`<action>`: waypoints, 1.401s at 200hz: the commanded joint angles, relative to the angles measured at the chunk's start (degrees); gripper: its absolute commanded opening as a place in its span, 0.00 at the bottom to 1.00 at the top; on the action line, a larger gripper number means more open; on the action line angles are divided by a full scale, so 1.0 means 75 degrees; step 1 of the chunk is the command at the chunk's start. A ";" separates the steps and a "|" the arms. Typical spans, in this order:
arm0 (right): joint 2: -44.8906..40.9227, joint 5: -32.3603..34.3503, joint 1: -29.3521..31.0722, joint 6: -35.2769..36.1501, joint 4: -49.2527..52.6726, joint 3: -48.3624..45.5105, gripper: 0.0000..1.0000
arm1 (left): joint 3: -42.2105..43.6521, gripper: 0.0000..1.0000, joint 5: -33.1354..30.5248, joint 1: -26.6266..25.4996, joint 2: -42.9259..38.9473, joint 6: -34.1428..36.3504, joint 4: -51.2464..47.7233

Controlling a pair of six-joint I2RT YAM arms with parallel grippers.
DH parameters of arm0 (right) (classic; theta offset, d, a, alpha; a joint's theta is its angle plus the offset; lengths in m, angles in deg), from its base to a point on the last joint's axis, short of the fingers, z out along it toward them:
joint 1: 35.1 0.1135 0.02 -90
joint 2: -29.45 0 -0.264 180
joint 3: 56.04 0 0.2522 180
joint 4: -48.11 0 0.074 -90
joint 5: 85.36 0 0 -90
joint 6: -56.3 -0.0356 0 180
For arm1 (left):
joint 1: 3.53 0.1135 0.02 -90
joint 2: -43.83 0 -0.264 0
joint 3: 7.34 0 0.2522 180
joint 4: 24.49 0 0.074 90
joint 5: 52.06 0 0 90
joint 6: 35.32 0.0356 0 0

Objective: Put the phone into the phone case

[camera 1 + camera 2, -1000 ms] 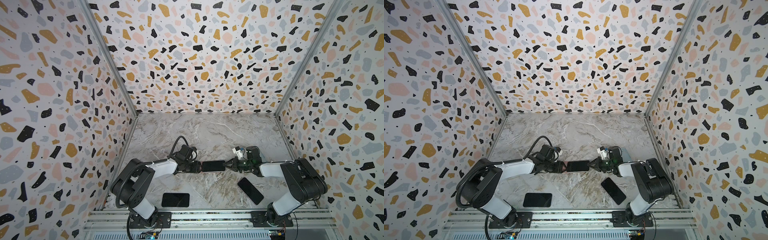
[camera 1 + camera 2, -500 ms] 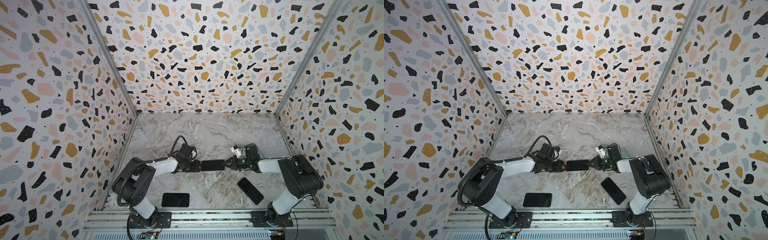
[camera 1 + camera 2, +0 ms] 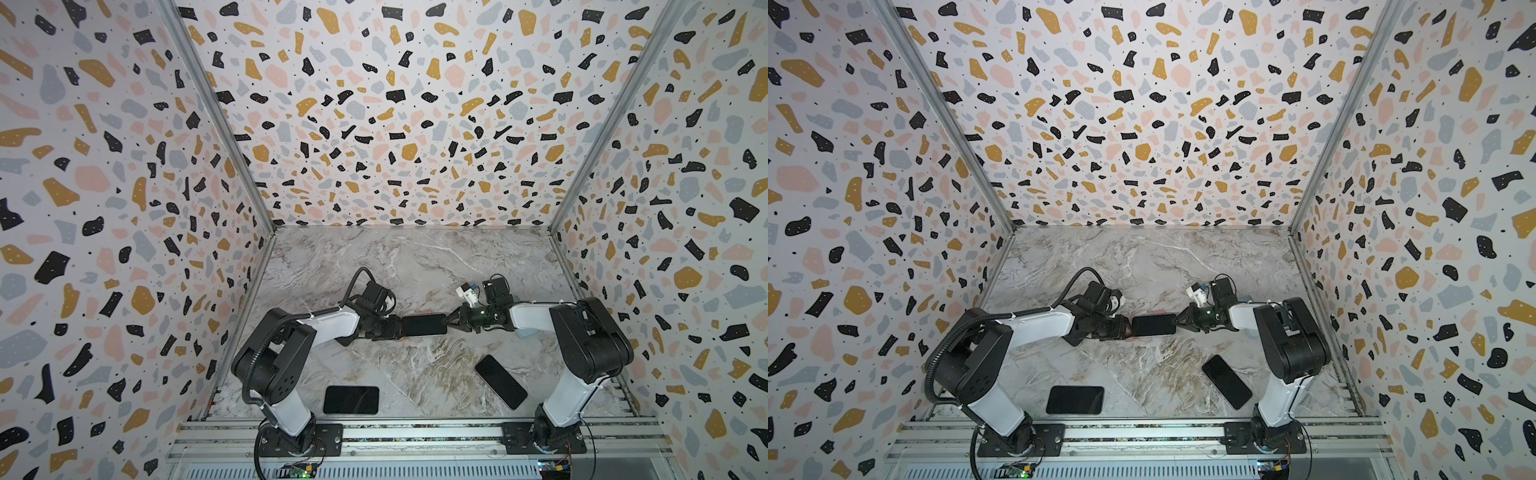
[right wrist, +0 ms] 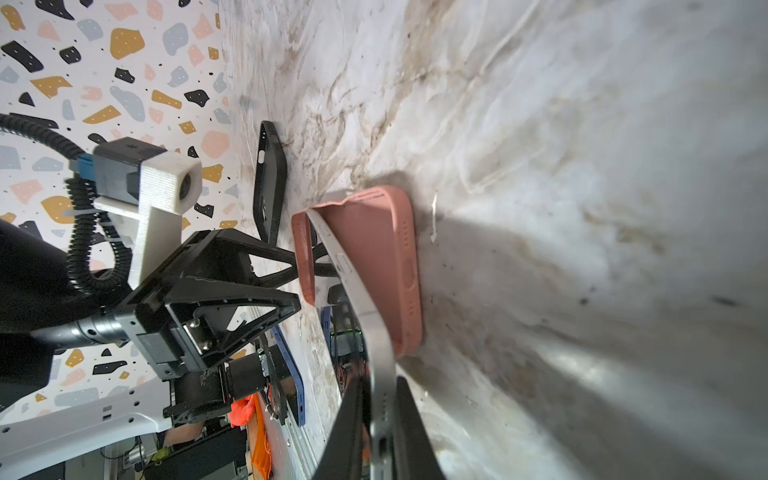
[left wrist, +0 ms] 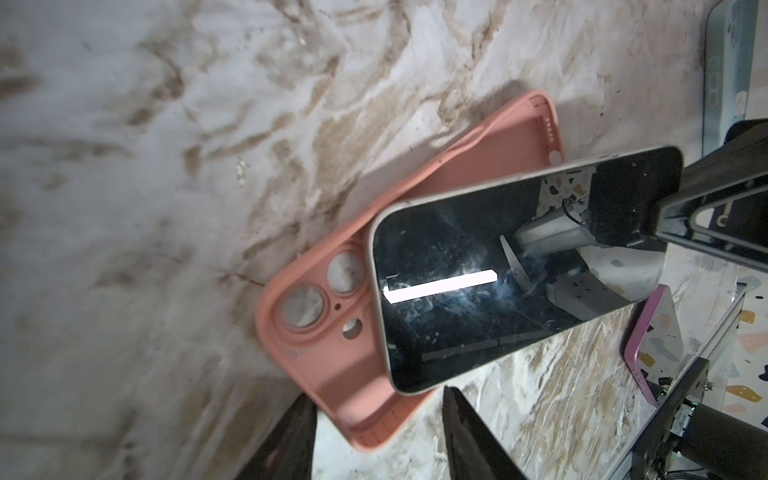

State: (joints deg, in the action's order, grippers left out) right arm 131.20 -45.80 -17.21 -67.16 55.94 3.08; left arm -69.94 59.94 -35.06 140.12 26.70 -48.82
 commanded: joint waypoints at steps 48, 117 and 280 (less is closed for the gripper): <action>0.0228 0.0763 0.0279 0.1010 0.2007 0.0396 0.00 | -0.0042 0.52 -0.0227 0.0184 0.0110 0.0231 0.0154; -0.0352 0.0988 0.0603 0.0855 0.2361 0.0138 0.00 | 0.0133 0.52 -0.0413 0.0207 -0.0238 -0.0012 0.0319; 0.0328 0.0909 0.0814 0.0921 0.3577 0.0812 0.00 | 0.0421 0.49 0.0202 0.0230 -0.0276 -0.0510 0.1332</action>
State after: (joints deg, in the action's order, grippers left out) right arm 130.29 -44.64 -12.81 -62.33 73.71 8.87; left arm -67.21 58.98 -33.27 138.65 23.46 -42.15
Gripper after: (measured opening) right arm 0.117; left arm 0.488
